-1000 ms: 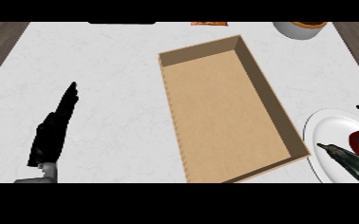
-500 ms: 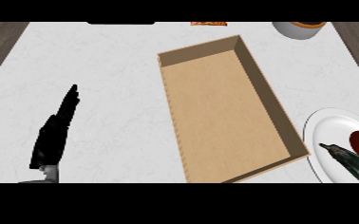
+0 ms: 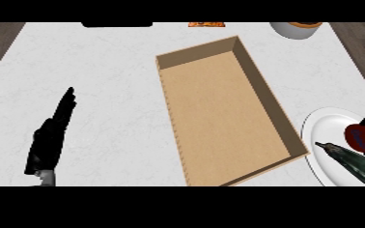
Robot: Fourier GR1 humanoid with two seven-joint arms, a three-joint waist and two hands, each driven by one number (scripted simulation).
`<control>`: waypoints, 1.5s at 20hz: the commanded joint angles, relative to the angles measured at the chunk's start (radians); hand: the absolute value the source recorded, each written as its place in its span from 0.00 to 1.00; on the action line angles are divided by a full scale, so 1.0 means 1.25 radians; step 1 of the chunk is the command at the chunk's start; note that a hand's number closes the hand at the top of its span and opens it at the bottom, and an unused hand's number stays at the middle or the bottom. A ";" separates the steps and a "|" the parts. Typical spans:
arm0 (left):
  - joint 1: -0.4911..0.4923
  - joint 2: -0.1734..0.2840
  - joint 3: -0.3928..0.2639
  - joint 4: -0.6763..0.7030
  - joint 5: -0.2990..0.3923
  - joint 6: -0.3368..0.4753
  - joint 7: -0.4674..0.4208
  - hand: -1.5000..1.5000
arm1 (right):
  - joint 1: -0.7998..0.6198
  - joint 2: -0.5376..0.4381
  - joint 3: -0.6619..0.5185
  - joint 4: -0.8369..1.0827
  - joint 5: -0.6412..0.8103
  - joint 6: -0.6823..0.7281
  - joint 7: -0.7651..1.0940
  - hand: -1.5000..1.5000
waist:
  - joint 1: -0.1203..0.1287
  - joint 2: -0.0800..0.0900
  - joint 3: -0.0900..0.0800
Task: Pick the can from the plate and place it in the cardboard box
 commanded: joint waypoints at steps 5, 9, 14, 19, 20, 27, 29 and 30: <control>0.000 -0.001 0.018 0.015 -0.001 0.014 -0.006 0.50 | 0.169 0.174 0.013 -0.352 0.092 -0.070 0.354 1.00 | -0.029 -0.002 0.002; 0.003 -0.023 -0.006 -0.002 -0.018 0.027 0.010 0.50 | 0.318 0.241 0.007 -0.607 0.092 -0.048 0.430 1.00 | -0.025 0.000 0.005; 0.030 0.015 0.014 -0.035 0.015 -0.023 0.011 0.50 | 0.289 0.333 0.049 -0.829 -0.023 -0.009 0.447 1.00 | 0.004 0.001 0.006; -0.028 0.010 0.019 0.004 0.007 -0.012 0.007 0.50 | 0.293 0.390 0.104 -1.015 -0.120 0.037 0.476 1.00 | 0.006 0.006 0.007; -0.008 -0.006 -0.003 0.004 -0.007 -0.008 0.001 0.50 | 0.236 0.399 0.147 -1.038 -0.096 0.059 0.545 1.00 | 0.018 0.008 0.006; -0.041 0.012 0.021 0.038 0.019 -0.041 -0.015 0.50 | 0.019 0.418 0.257 -1.030 -0.050 0.124 0.725 1.00 | 0.025 0.009 0.006; -0.036 -0.010 0.004 0.067 -0.007 -0.020 -0.045 0.50 | -0.084 0.401 0.248 -1.016 -0.070 0.181 0.826 1.00 | 0.023 0.009 0.006; -0.006 -0.017 -0.016 -0.004 -0.016 -0.018 -0.010 0.50 | -0.141 0.407 0.269 -0.972 -0.041 0.175 0.860 1.00 | 0.029 0.009 0.007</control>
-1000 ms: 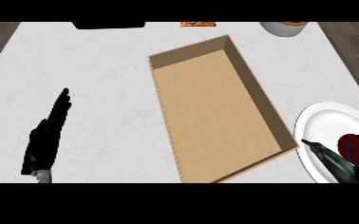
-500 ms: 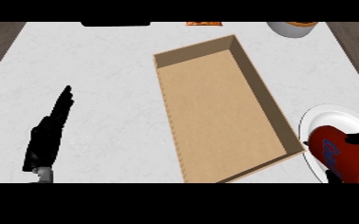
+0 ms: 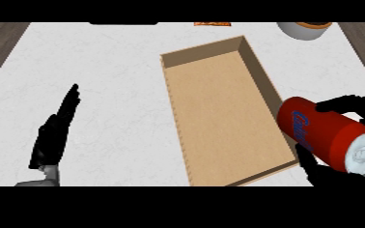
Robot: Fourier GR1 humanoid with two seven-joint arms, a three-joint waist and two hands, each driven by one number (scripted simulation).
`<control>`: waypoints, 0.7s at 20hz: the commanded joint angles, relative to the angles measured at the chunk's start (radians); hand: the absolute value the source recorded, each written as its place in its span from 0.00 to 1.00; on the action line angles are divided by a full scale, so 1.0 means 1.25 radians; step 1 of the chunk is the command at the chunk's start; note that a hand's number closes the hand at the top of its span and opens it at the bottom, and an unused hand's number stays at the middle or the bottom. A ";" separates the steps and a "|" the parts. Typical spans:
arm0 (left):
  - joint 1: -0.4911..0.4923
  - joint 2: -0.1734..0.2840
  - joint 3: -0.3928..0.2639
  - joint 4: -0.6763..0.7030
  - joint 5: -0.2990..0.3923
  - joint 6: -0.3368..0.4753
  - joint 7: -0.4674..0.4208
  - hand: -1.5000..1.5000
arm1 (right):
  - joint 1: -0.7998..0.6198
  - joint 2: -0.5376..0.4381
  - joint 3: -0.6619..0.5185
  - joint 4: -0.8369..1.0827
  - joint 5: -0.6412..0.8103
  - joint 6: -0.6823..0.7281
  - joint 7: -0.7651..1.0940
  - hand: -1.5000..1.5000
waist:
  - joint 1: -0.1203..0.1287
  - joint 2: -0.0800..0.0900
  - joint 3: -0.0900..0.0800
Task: Pick the can from the plate and place it in the cardboard box
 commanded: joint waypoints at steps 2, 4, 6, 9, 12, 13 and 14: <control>-0.006 -0.013 -0.008 -0.004 -0.009 0.002 0.014 0.50 | -0.232 0.026 0.067 0.003 0.038 0.077 0.220 1.00 | 0.006 0.001 0.000; 0.030 -0.011 -0.011 -0.023 -0.029 0.016 -0.011 0.50 | -0.317 0.051 0.113 0.072 0.085 0.059 0.264 1.00 | 0.011 0.001 0.000; 0.020 0.004 0.015 -0.006 0.009 -0.021 -0.034 0.50 | -0.355 0.058 0.079 0.175 0.070 0.028 0.229 1.00 | 0.007 0.002 0.001; 0.009 0.010 0.018 -0.020 0.008 -0.030 0.007 0.50 | -0.407 0.077 0.083 0.264 0.070 0.019 0.228 1.00 | 0.007 0.001 0.001; 0.009 -0.012 0.007 -0.005 -0.010 -0.007 -0.018 0.50 | -0.395 0.099 0.096 0.389 0.101 -0.040 0.189 1.00 | 0.008 0.003 0.001; 0.014 -0.016 0.002 0.010 -0.019 -0.001 -0.022 0.50 | -0.428 0.096 0.079 0.481 0.112 -0.085 0.150 1.00 | 0.014 0.005 0.001; 0.041 0.005 0.012 -0.034 0.003 -0.032 -0.010 0.50 | -0.478 0.100 0.058 0.505 0.103 -0.076 0.167 1.00 | 0.014 0.003 0.001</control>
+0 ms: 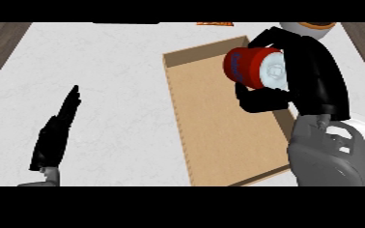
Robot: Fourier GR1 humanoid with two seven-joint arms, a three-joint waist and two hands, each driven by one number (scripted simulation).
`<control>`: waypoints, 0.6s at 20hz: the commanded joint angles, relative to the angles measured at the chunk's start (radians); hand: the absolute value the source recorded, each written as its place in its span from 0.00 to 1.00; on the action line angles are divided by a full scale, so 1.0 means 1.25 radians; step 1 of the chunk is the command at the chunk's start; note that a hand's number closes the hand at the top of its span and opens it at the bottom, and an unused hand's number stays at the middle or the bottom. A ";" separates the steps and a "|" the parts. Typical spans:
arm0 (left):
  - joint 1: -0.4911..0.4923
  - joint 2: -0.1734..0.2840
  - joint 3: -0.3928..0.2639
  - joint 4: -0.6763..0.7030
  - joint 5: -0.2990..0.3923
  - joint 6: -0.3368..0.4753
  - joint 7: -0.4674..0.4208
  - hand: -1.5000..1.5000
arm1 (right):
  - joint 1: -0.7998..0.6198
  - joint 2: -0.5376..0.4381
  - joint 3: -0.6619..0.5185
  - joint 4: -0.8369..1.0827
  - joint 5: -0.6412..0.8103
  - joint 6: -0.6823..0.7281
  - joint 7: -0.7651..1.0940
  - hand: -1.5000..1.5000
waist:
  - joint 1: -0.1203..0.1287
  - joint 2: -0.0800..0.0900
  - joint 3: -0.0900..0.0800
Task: Pick the can from the plate and place it in the cardboard box
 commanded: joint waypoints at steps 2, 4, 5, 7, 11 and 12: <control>-0.019 0.026 0.033 0.001 0.035 -0.041 0.019 0.50 | -0.035 0.014 0.001 0.174 0.027 -0.057 -0.040 1.00 | -0.003 0.000 0.000; -0.008 -0.033 -0.020 -0.011 -0.031 0.029 0.029 0.50 | -0.021 0.031 0.014 0.245 0.046 -0.106 -0.068 1.00 | -0.002 0.001 0.001; -0.043 0.013 0.019 -0.010 0.008 -0.019 0.048 0.50 | -0.089 0.035 0.007 0.274 0.031 -0.070 -0.003 1.00 | -0.001 0.000 0.000; -0.027 -0.003 -0.001 -0.021 -0.014 -0.002 0.039 0.50 | -0.102 0.035 -0.038 0.367 0.020 -0.157 -0.041 1.00 | 0.001 0.001 0.001; -0.012 -0.008 -0.008 -0.034 -0.018 -0.009 0.042 0.50 | -0.071 0.036 0.059 0.460 0.001 -0.312 -0.038 0.00 | 0.002 0.000 0.001; 0.062 -0.006 -0.007 -0.058 -0.020 -0.011 -0.006 0.50 | -0.099 0.036 0.023 0.468 -0.014 -0.277 -0.051 0.00 | 0.002 -0.001 0.001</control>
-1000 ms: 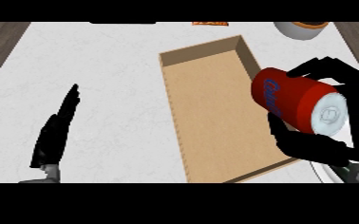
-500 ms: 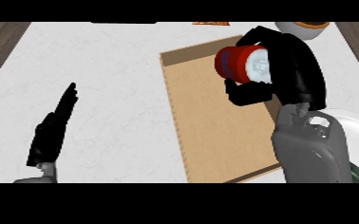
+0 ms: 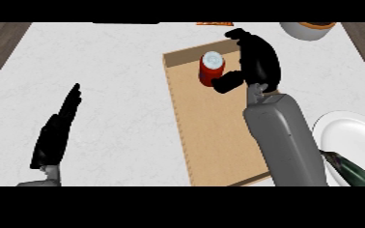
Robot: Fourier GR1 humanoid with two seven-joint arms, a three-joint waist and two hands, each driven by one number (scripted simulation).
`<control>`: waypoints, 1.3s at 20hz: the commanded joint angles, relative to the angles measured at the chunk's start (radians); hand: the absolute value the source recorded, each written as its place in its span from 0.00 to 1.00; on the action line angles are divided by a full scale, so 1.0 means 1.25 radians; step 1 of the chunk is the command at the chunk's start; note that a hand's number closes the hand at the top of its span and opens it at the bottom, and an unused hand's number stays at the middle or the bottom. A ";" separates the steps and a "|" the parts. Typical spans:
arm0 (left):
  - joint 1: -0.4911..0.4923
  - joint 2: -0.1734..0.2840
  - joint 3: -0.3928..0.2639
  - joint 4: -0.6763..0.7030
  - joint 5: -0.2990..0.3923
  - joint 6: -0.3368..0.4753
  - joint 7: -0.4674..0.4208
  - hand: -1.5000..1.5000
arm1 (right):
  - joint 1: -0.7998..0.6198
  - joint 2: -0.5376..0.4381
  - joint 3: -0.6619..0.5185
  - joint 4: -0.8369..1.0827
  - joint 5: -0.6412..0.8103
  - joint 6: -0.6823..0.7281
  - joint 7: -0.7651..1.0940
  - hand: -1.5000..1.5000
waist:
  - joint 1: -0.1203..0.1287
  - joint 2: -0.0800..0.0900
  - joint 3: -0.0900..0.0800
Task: Pick the can from the plate and place it in the cardboard box
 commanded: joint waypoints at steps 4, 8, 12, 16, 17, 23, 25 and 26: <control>-0.013 0.000 0.006 -0.006 -0.015 0.007 0.017 0.50 | -0.058 0.003 -0.033 0.193 -0.082 -0.203 -0.095 0.00 | 0.005 0.001 0.000; -0.019 0.006 0.020 0.030 0.007 -0.012 -0.013 0.50 | -0.030 0.003 -0.079 0.097 -0.112 -0.322 -0.127 0.00 | -0.003 0.001 0.000; 0.014 0.007 0.030 0.008 0.018 -0.016 -0.016 0.50 | -0.015 0.003 -0.121 0.058 -0.172 -0.410 -0.165 0.00 | -0.004 -0.001 0.000; 0.004 0.022 0.040 -0.015 0.022 -0.023 0.015 0.50 | 0.027 -0.017 -0.216 -0.037 -0.295 -0.399 -0.240 0.00 | -0.013 -0.004 0.001; 0.028 0.017 0.041 0.026 0.025 -0.028 -0.038 0.50 | 0.046 -0.032 -0.224 -0.082 -0.310 -0.381 -0.233 0.00 | -0.018 -0.004 0.000; -0.011 -0.012 0.027 -0.019 0.014 0.000 0.042 0.50 | 0.156 -0.146 -0.352 -0.229 -0.391 -0.338 -0.188 0.00 | -0.024 -0.006 0.000; -0.002 0.024 0.052 0.000 0.021 -0.022 0.007 0.50 | 0.231 -0.176 -0.400 -0.268 -0.445 -0.309 -0.208 0.00 | -0.025 -0.005 0.000; 0.040 -0.005 0.022 -0.048 0.014 -0.015 0.013 0.50 | 0.272 -0.153 -0.400 -0.303 -0.460 -0.318 -0.218 0.00 | -0.018 -0.005 0.000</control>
